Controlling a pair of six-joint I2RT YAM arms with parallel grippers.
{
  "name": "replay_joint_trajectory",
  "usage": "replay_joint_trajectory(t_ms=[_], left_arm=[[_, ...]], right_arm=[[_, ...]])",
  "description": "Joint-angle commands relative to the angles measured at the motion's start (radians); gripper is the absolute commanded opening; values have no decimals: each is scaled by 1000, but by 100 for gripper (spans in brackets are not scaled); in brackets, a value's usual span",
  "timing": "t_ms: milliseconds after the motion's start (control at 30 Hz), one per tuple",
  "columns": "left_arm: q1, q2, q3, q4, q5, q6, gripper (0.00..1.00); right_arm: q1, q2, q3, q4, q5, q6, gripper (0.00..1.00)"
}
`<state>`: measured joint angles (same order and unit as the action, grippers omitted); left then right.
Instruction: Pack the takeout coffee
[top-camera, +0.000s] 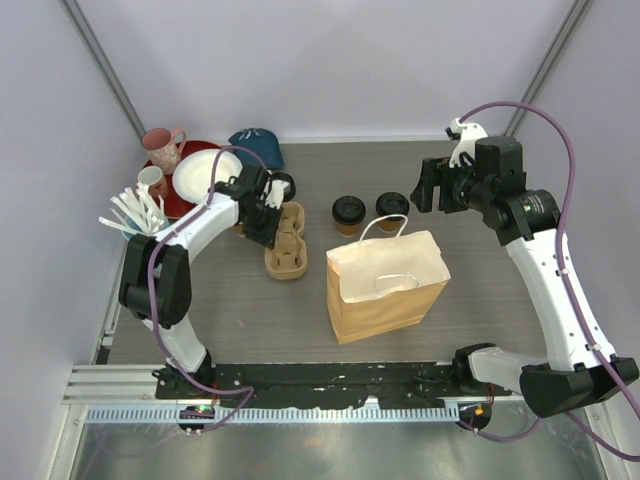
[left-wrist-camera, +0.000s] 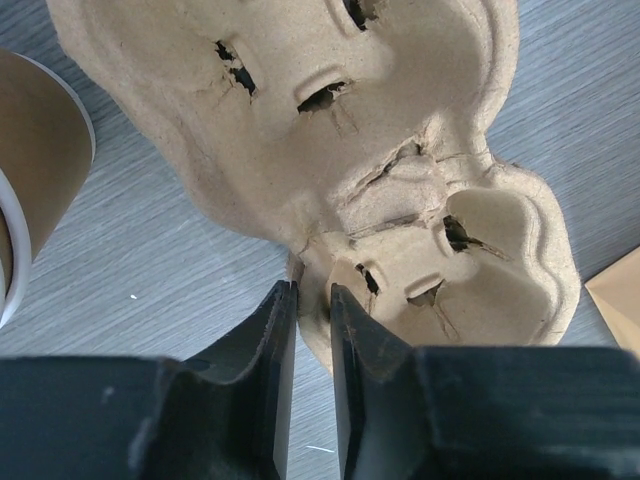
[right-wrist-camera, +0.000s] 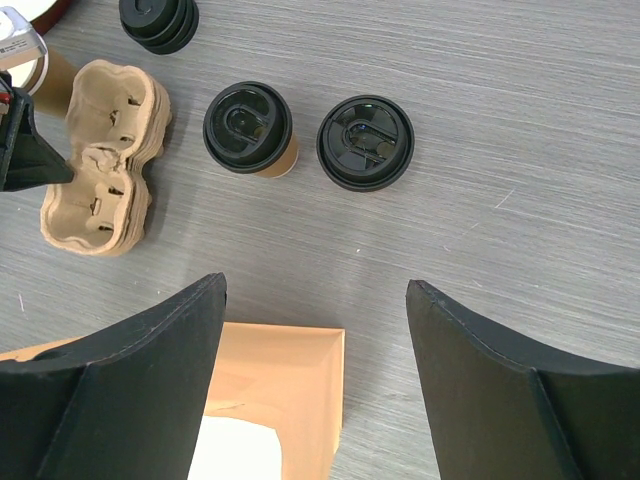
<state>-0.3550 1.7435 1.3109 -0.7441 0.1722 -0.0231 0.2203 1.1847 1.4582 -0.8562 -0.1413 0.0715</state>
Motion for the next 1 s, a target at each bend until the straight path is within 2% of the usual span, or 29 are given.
replay_joint_trajectory(t_ms=[0, 100, 367, 600, 967], left_arm=[[2, -9, 19, 15, 6, 5, 22], [2, -24, 24, 11, -2, 9, 21], [2, -62, 40, -6, 10, 11, 0], [2, -114, 60, -24, 87, -1, 0], [4, -98, 59, -37, 76, 18, 0]], right_arm=[[-1, -30, 2, 37, -3, -18, 78], [-1, -31, 1, 39, -4, -19, 78], [-1, -27, 7, 34, -17, -21, 78], [-1, -28, 16, 25, -18, -22, 78], [-1, -22, 31, 19, -35, -15, 78]])
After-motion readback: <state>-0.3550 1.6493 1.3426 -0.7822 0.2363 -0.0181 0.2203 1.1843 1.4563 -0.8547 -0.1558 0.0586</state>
